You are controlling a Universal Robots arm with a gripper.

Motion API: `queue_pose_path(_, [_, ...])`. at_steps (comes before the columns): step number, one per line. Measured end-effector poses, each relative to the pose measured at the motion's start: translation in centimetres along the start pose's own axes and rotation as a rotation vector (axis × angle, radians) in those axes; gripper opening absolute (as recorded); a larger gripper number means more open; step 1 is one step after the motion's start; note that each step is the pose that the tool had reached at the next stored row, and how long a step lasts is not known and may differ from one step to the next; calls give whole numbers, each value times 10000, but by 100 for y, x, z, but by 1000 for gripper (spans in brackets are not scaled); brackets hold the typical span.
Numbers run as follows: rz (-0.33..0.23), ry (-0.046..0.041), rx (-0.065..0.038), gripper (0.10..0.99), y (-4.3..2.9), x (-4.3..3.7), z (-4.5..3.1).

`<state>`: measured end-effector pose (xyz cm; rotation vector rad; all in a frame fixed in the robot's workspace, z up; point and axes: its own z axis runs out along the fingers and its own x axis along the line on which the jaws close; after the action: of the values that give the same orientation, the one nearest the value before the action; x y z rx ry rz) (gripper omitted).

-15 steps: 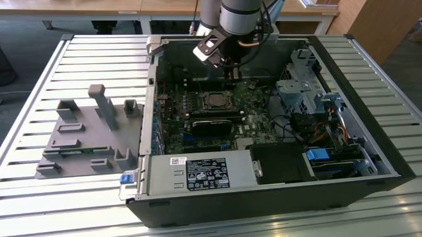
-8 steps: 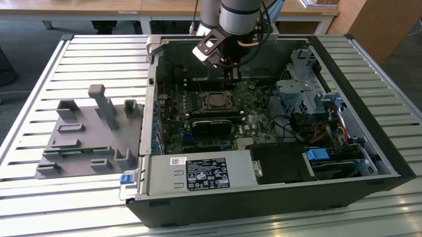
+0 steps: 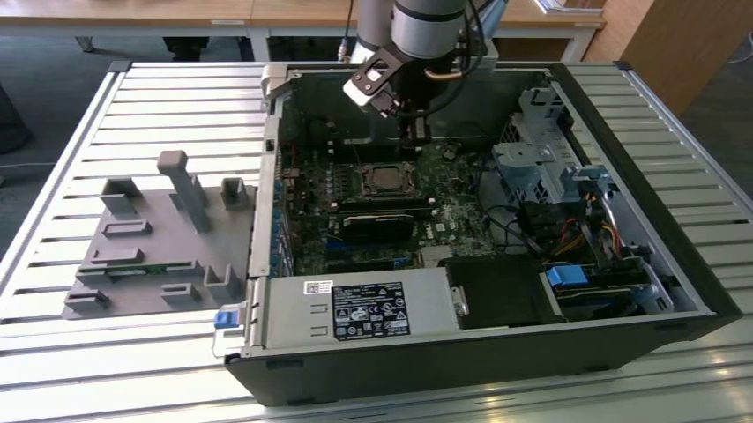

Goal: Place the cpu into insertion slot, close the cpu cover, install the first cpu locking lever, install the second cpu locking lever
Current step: 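Install the first cpu locking lever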

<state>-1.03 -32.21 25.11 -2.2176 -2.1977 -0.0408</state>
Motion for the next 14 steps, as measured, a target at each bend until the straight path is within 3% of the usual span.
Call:
queue_pose_path(5, [0, 1, 1, 106, 1, 4, -108])
queue_pose_path(12, [-9, -1, 2, 106, 0, 12, -392])
queue_pose_path(14, [-179, 3, 6, 106, -1, 13, -403])
